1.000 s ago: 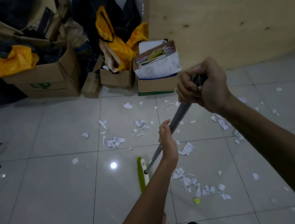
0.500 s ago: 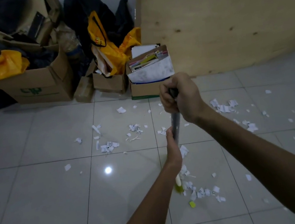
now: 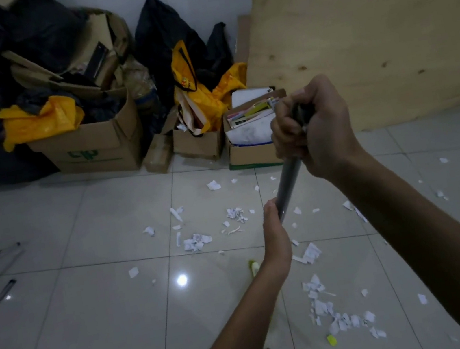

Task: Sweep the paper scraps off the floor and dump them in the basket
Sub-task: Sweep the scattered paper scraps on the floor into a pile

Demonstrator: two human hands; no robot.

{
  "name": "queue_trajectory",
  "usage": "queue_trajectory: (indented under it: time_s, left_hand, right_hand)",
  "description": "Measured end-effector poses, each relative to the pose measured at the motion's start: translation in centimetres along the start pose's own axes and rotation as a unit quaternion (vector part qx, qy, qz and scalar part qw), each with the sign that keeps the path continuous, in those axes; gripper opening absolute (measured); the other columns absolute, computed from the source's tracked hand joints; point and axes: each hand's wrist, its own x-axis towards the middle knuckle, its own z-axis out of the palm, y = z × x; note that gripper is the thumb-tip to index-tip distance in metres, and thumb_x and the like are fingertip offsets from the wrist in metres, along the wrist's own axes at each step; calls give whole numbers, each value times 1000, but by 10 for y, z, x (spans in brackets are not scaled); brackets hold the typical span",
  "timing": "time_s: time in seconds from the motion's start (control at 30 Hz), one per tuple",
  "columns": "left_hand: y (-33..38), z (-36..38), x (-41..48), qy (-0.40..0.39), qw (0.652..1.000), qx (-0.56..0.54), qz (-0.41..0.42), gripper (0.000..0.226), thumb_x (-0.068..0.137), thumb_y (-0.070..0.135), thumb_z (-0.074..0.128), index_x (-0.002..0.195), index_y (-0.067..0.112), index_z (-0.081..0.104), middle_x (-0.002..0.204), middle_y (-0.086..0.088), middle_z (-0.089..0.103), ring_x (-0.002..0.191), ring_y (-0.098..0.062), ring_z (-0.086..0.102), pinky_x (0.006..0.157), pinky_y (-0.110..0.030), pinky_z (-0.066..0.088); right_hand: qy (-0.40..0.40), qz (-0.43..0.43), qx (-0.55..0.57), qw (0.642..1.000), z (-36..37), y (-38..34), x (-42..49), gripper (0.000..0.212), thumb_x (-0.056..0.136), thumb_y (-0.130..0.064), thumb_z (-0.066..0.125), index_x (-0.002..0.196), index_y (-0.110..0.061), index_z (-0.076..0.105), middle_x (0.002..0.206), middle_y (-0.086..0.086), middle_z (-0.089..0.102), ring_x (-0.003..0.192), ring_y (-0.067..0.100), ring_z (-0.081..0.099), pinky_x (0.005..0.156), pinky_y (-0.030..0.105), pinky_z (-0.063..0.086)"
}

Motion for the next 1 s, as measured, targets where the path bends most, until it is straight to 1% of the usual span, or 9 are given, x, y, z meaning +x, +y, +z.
queue_trajectory:
  time_s: [0.07,0.13,0.23,0.33,0.47,0.57,0.7,0.87,1.0]
  left_hand:
    - [10,-27,0,18,1000,6,24,23,101,41,21,112,34,39,100,15,42,108,-9,32,92,-25,21]
    - [20,-59,3,41,998,16,46,24,100,43,21,114,37,39,112,11,41,112,-8,32,94,-26,21]
    - [38,-104,6,89,994,20,66,21,100,42,25,92,39,44,107,7,44,103,-10,39,88,-25,27]
    - [58,-149,9,145,985,17,90,26,100,38,28,82,38,47,100,6,48,96,-10,43,84,-25,31]
    - [79,-225,21,199,974,13,112,27,100,35,29,90,29,54,95,2,52,104,-18,44,94,-33,33]
    - [90,-277,30,232,963,32,133,26,100,30,30,98,21,54,100,-4,53,102,-18,46,90,-31,33]
    - [97,-341,46,286,942,77,157,24,99,22,31,93,17,53,90,-4,52,91,-21,48,83,-34,36]
    - [86,-398,69,299,936,139,125,28,99,21,26,99,18,55,102,-11,56,101,-25,49,91,-40,37]
    - [63,-422,89,257,941,196,96,34,98,24,23,105,18,55,109,-15,57,107,-29,50,99,-47,39]
  right_hand:
    - [0,-5,22,1000,22,2,10,33,74,-30,29,45,-15,29,39,-3,25,39,13,14,44,21,13]
    - [-4,-11,45,999,49,7,21,32,73,-30,29,45,-15,29,39,-1,23,39,12,13,44,18,14]
    - [-13,-23,77,997,90,17,36,32,73,-28,29,44,-15,30,39,-1,22,39,12,13,43,18,14]
    - [-30,-38,105,993,130,31,51,35,75,-27,28,42,-16,32,38,-2,23,38,14,13,43,22,12]
    - [-49,-58,148,986,193,59,77,37,76,-25,28,40,-17,37,36,-4,27,34,11,18,42,20,12]
    - [-59,-63,175,981,232,84,93,32,70,-34,40,41,-19,40,36,-5,29,35,12,18,42,22,14]
    - [-75,-65,208,973,275,122,111,29,66,-37,42,43,-20,42,38,-5,29,38,14,14,43,25,14]
    - [-66,-50,233,969,305,175,122,29,67,-36,41,42,-22,44,39,-8,34,37,8,23,44,23,16]
    - [-62,-19,235,970,303,205,124,30,66,-37,41,41,-23,46,38,-7,36,37,8,27,44,22,20]
